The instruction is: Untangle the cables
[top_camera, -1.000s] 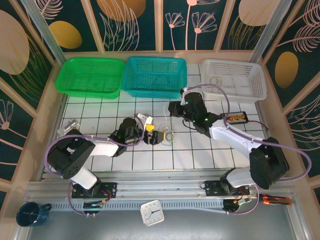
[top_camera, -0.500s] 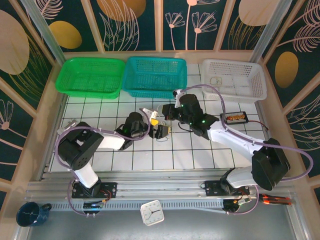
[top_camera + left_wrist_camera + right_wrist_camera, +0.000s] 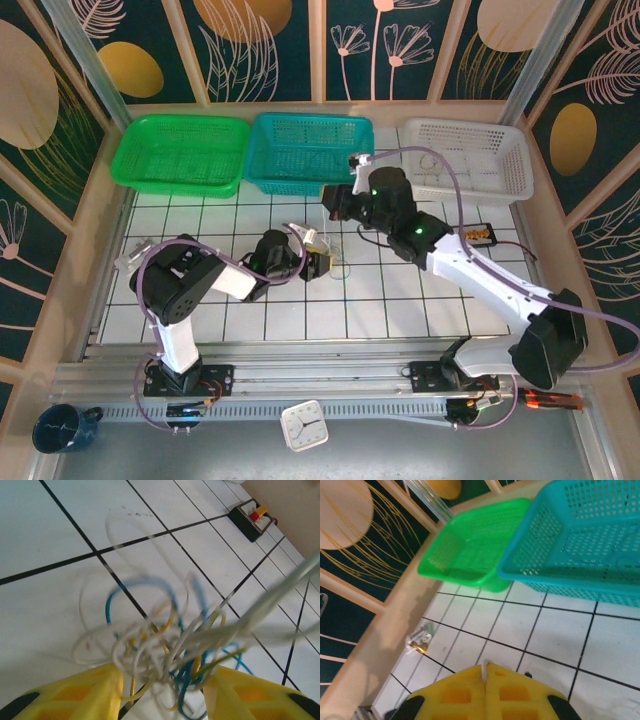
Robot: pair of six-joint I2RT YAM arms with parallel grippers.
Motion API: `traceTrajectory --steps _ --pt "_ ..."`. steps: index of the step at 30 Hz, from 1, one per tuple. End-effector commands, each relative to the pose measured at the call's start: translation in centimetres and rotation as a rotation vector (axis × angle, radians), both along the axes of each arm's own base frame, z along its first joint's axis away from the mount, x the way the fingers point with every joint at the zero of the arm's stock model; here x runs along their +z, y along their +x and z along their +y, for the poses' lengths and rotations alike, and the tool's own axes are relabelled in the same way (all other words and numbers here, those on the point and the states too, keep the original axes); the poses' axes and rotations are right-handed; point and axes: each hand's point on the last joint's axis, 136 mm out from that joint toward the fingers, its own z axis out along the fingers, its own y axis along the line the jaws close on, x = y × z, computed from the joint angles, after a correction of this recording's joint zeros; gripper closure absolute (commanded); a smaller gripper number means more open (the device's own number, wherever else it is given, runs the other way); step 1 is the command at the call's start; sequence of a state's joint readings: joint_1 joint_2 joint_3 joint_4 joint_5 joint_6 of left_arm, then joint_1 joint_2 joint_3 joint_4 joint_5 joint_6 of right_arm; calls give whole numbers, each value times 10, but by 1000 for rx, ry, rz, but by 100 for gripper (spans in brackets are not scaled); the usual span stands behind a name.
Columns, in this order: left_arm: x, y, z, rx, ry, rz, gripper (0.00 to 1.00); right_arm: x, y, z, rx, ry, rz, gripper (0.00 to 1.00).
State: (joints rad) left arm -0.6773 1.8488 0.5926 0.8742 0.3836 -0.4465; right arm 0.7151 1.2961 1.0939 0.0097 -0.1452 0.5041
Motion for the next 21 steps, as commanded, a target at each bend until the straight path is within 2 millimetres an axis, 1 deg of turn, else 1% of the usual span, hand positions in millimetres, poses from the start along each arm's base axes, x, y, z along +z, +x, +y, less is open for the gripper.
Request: traceTrajectory --steps 1,3,5,6,8,9,12,16,17,19,21 --pt "-11 -7 2 -11 6 12 63 78 -6 -13 26 150 -131 100" --pt "-14 -8 3 -10 8 16 66 95 -8 -21 33 199 -151 100" --pt "-15 -9 3 -9 8 19 74 110 -10 -28 42 243 -168 100" --pt "-16 -9 3 -10 9 20 78 116 -11 -30 49 261 -174 100" --pt "-16 -10 3 -13 6 23 79 118 -11 -33 50 266 -175 100" --pt "-14 -10 3 -13 2 22 77 115 -10 -34 46 256 -171 100" --pt "-9 -12 4 -11 -4 16 66 99 -4 -37 31 225 -146 100" --pt "-1 -17 12 3 -4 2 47 71 2 -41 13 189 -107 100" --pt "0 -18 14 7 -2 1 45 64 3 -41 10 181 -96 100" --pt "3 -23 20 14 -1 -4 44 51 4 -42 7 168 -78 100" --pt "4 -28 25 23 1 -4 48 37 6 -44 -7 150 -58 100"
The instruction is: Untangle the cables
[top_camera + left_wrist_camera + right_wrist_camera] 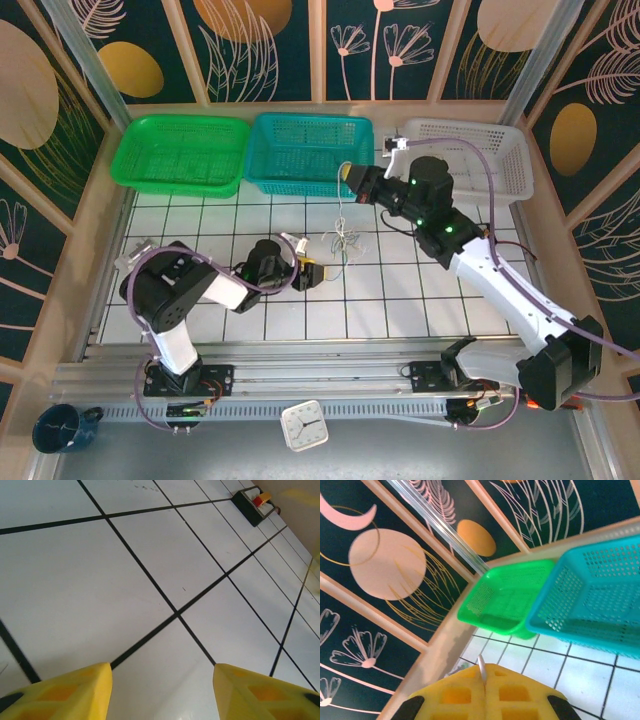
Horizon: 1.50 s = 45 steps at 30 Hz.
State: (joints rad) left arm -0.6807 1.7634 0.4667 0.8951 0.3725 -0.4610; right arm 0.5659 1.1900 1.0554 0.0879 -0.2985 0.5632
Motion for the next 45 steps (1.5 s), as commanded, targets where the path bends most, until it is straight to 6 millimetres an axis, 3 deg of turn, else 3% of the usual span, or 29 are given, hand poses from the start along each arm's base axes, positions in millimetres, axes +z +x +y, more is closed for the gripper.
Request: traceTrajectory --steps 1,9,13,17,25,29,30,34,36,40,45 --pt "17 -4 7 16 -21 -43 52 -12 0 -3 -3 -4 2 100" --pt "35 -7 16 56 -46 -73 100 -54 4 -18 -78 -68 56 100" --pt "51 -1 20 90 -58 -103 100 -75 -2 -28 -112 -98 88 100" --pt "77 6 19 118 -84 -140 100 -110 -9 -39 -148 -137 147 100" --pt "165 13 15 126 -199 -258 100 -212 -32 -56 -202 -234 310 100" --pt "185 17 15 136 -198 -288 100 -227 -39 -55 -201 -245 332 100" --pt "185 18 15 137 -189 -284 100 -227 -40 -55 -202 -243 331 100" --pt "161 17 17 145 -143 -227 66 -217 -38 -53 -201 -226 311 100" --pt "143 13 17 135 -122 -181 55 -214 -38 -52 -195 -223 305 100" --pt "111 0 13 87 -112 -89 44 -206 -39 -46 -175 -206 293 100" --pt "82 -9 10 36 -71 -38 38 -197 -40 -43 -167 -190 276 100"
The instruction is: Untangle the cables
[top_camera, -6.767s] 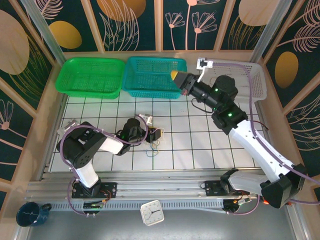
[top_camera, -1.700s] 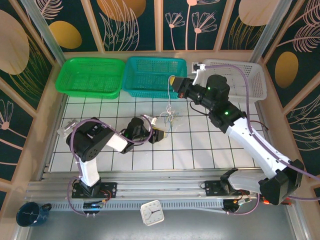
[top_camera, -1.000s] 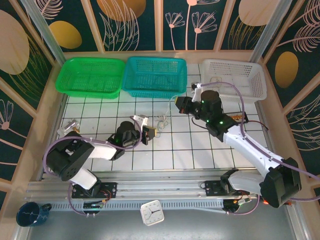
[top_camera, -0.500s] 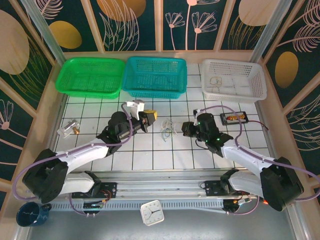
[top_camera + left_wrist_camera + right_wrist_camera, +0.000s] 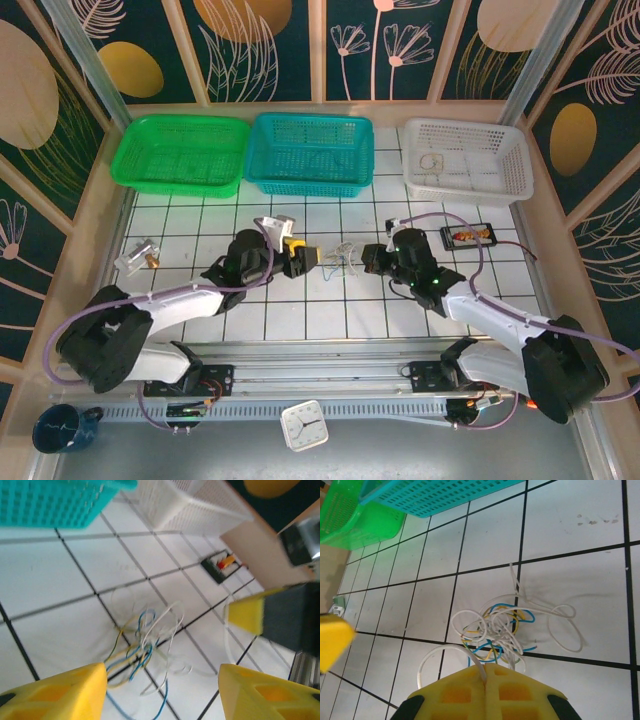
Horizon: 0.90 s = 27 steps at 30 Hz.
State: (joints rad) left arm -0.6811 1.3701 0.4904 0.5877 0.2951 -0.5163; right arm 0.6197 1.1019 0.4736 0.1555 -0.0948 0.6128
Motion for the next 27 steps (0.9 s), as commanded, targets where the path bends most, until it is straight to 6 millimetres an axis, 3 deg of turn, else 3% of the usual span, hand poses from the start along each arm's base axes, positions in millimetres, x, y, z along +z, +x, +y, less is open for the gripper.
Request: traceTrajectory --steps 1,8,13,27 --pt "-13 -11 -8 -68 10 27 37 36 9 8 -12 68 -84 100" --pt "-42 -27 -30 -152 113 30 32 38 10 8 -12 71 -90 100" --pt "-60 -26 -37 -142 184 18 31 37 9 8 -14 72 -87 100" --pt "-78 -13 -53 -146 240 3 35 39 9 8 -17 81 -88 100"
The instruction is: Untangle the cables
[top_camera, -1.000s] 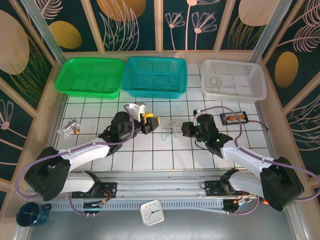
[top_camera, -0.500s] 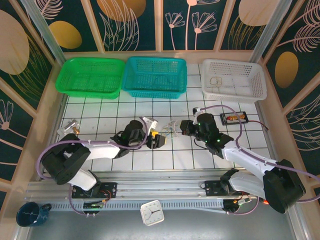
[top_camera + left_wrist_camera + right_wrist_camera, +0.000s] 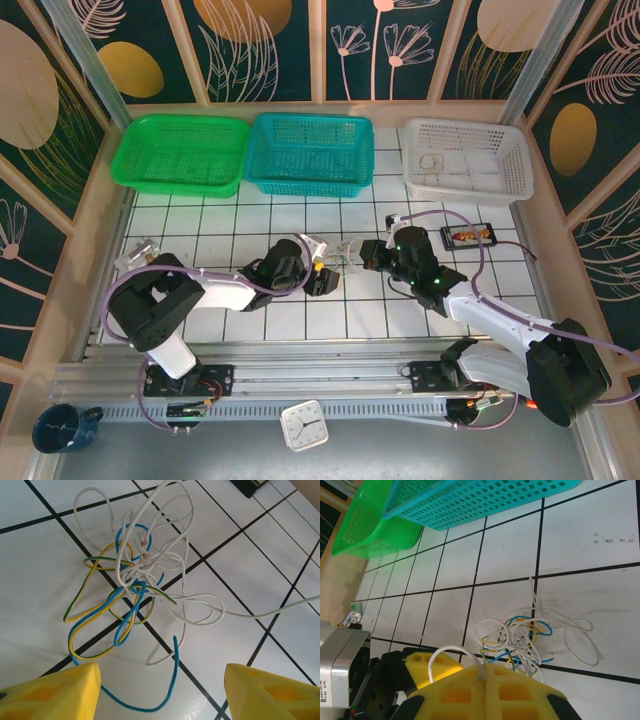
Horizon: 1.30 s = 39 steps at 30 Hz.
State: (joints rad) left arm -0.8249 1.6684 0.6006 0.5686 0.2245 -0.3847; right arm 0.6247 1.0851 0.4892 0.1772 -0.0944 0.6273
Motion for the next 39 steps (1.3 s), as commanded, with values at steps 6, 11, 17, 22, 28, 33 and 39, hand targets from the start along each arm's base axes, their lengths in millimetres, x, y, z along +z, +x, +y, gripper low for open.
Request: traceTrajectory --steps 6,11,17,22,28,33,39 --pt "-15 9 -13 -16 33 -4 50 22 5 3 -15 44 -52 100" --pt "-9 11 -13 -4 21 -19 85 19 5 0 -26 31 -52 100" --pt "46 16 -11 15 -31 -91 100 4 5 -10 -66 3 -38 100" --pt "119 16 -10 16 -112 -175 100 -15 4 -16 -88 -23 -11 100" --pt "203 21 -9 39 -259 -263 100 -43 1 -20 -102 -37 34 100" --pt "244 24 -9 49 -354 -281 100 -69 -3 -18 -93 -49 86 100" --pt "250 27 -8 55 -355 -291 100 -81 -6 -8 -43 -83 102 100"
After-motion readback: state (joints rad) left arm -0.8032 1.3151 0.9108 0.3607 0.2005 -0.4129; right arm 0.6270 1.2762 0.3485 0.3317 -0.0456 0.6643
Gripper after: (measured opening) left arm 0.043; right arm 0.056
